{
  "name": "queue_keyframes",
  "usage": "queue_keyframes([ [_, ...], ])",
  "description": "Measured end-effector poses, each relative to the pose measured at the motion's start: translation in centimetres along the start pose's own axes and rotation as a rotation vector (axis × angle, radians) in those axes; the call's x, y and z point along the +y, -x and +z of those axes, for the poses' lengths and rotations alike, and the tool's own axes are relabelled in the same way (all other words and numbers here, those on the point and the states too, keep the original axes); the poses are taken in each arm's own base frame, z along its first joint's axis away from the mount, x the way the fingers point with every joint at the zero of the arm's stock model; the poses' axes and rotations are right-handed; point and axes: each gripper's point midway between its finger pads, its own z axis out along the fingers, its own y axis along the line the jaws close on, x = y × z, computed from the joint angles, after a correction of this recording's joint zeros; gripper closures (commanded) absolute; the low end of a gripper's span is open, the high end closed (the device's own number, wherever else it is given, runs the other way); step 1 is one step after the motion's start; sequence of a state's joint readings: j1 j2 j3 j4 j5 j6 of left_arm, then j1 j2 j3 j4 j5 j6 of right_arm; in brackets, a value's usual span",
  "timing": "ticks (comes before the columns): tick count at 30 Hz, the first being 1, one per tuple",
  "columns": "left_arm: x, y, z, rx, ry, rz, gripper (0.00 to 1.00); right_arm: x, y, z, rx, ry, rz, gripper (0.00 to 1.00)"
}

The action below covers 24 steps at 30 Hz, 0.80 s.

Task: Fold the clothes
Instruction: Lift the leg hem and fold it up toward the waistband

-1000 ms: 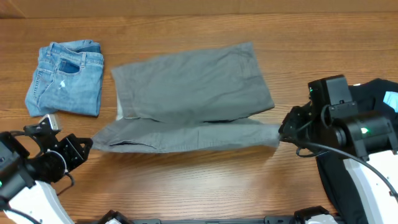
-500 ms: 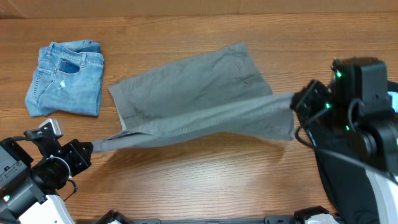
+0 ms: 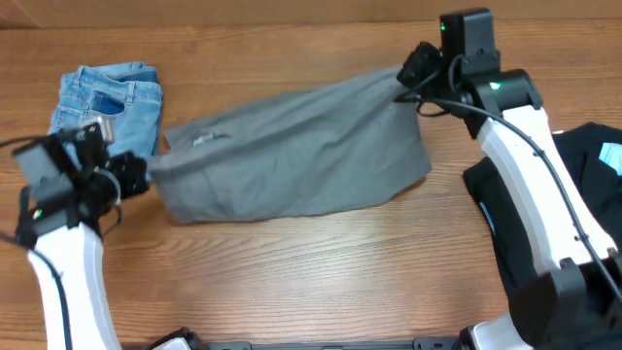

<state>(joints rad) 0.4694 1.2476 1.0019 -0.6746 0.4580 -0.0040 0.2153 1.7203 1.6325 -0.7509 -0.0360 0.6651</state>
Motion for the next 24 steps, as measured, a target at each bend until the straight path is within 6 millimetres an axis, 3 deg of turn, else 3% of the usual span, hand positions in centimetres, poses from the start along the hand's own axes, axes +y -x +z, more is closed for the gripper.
queue_keyframes([
  [3, -0.4, 2.2, 4.3, -0.044, -0.012, 0.043, 0.96, 0.2, 0.9, 2.0, -0.030, 0.016, 0.000, 0.96],
  [8, -0.5, 3.1, 9.3, -0.059, -0.016, 0.071, 0.93, -0.7, 2.3, 5.7, -0.069, 0.020, 0.011, 0.96],
  [13, 0.2, 2.2, 12.0, -0.027, 0.005, 0.068, 0.93, -0.9, 2.8, 7.3, -0.087, 0.030, 0.012, 0.96],
  [16, 1.1, 1.6, 12.8, -0.004, 0.036, 0.045, 0.85, -1.1, 2.5, 7.8, -0.078, 0.023, 0.013, 0.93],
  [17, 1.4, 1.5, 12.9, 0.000, 0.048, 0.040, 0.76, -1.3, 2.4, 8.1, -0.073, 0.019, 0.013, 0.77],
  [18, 1.7, 1.5, 12.9, -0.001, 0.063, 0.038, 0.59, -1.5, 2.3, 8.5, -0.069, 0.012, 0.013, 0.58],
  [19, 1.9, 1.5, 12.9, -0.004, 0.076, 0.037, 0.41, -1.8, 2.2, 8.8, -0.067, 0.005, 0.016, 0.25],
  [20, 2.0, 1.7, 12.9, -0.008, 0.084, 0.034, 0.21, -2.0, 2.1, 9.1, -0.065, -0.002, 0.017, 0.09],
  [21, 2.2, 1.7, 12.9, -0.012, 0.093, 0.036, 0.17, -2.3, 2.0, 9.4, -0.059, -0.009, 0.015, 0.00],
  [24, 2.5, 1.4, 12.9, -0.001, 0.109, 0.019, 0.15, -2.9, 1.7, 9.6, -0.044, -0.029, -0.013, 0.00],
])
